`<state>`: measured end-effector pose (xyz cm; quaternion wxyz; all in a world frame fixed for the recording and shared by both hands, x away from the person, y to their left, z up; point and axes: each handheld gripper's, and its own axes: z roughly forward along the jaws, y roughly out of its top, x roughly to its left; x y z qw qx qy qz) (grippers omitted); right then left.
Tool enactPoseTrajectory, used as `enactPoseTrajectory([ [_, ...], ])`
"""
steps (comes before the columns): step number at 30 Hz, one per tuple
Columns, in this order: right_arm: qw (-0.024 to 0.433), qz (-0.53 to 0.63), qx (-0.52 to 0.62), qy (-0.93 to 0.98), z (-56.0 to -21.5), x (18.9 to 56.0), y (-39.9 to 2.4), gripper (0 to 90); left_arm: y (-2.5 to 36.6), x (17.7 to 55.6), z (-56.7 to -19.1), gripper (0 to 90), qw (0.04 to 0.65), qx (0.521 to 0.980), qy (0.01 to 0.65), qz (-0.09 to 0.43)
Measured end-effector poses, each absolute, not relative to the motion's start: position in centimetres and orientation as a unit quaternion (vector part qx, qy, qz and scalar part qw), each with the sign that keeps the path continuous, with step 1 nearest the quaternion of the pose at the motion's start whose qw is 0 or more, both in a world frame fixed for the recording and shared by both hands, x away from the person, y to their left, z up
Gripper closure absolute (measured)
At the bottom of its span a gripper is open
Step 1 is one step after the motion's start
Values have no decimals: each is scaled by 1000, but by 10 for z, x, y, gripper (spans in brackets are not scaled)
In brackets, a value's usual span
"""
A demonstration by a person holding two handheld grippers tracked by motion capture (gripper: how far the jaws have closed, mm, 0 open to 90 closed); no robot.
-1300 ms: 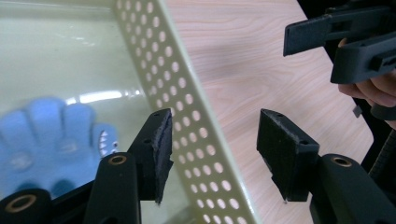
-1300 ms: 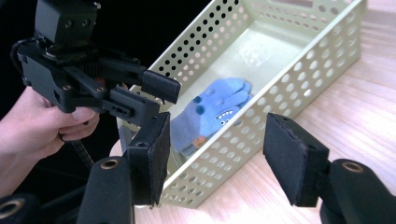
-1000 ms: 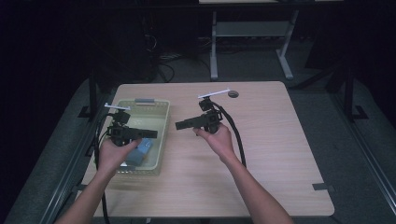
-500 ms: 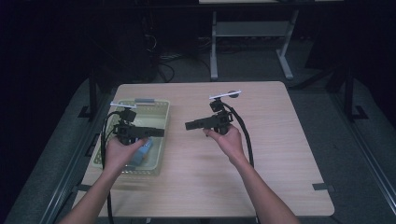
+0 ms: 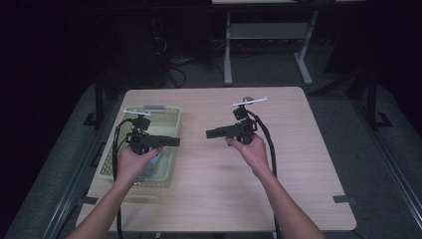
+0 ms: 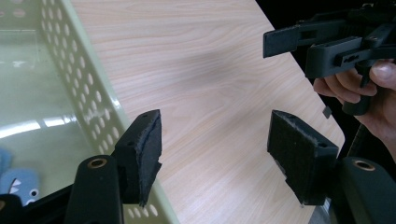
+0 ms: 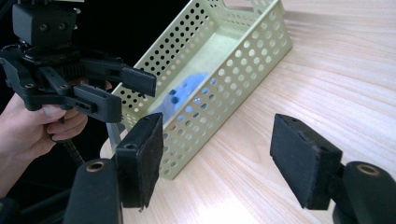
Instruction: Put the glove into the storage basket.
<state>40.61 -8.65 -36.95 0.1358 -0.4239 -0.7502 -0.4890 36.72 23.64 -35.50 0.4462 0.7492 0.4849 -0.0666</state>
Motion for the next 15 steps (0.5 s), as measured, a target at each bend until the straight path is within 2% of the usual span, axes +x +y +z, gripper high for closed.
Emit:
enactPoseTrajectory([
  [15, 132, -494, -437, -740, -372, 402, -104, 331, 223, 366, -355, 306, 447, 754, 477, -67],
])
